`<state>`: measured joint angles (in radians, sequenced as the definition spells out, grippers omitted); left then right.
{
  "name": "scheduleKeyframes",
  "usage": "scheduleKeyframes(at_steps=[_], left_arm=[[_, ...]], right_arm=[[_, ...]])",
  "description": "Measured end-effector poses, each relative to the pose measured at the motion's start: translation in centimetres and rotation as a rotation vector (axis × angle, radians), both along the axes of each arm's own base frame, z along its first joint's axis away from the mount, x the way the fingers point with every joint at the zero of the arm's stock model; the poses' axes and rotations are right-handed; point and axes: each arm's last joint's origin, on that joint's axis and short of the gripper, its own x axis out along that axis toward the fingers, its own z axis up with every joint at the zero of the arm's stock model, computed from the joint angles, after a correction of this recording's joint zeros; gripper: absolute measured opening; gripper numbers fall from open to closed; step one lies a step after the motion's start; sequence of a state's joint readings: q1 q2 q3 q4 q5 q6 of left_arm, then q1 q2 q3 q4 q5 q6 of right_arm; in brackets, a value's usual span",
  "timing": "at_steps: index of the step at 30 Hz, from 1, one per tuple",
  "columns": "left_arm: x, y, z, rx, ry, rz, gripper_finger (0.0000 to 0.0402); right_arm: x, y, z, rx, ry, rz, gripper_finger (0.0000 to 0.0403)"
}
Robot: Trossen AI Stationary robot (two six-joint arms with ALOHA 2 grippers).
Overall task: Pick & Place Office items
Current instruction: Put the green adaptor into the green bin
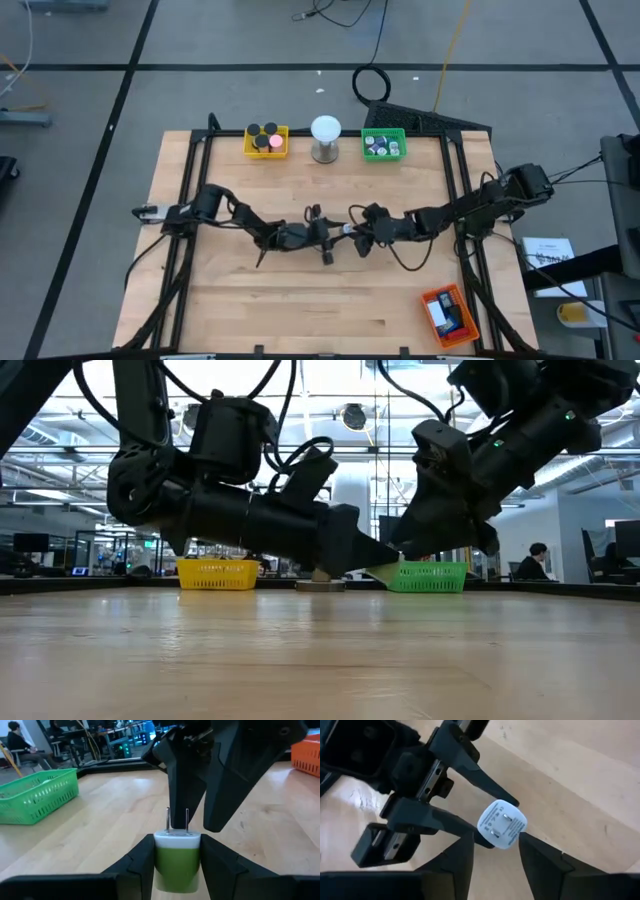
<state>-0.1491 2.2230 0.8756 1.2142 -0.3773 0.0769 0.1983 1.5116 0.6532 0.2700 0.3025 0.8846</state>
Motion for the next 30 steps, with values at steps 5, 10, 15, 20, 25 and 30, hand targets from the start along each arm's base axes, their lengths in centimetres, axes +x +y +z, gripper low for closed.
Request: scheduleKeyframes(at_steps=[5,10,15,20,25,30], left_arm=[[0.2,-0.2,0.1,0.028,0.007,0.021,0.0128],[0.2,-0.3,0.2,0.034,0.006,0.045,0.0128],[0.2,-0.2,0.2,0.044,0.008,0.061,0.0128],[0.7,-0.5,0.3,0.072,0.028,0.083,0.0128],[1.5,-1.0,0.5,0.114,0.074,0.117,0.0128],[2.2,-1.2,1.0,0.086,0.079,0.164,0.0202]], right_arm=[[0.1,-0.6,0.0,0.027,0.0,-0.023,0.0149],[0.2,-1.4,0.0,0.039,-0.007,-0.06,0.0127],[0.3,-2.1,0.0,0.053,-0.012,-0.076,0.0093],[0.4,-2.3,0.0,0.057,-0.009,-0.071,0.0063],[0.3,-2.3,-0.1,0.043,0.001,-0.065,0.0036],[0.4,-2.3,0.0,0.016,-0.005,-0.042,0.0015]])
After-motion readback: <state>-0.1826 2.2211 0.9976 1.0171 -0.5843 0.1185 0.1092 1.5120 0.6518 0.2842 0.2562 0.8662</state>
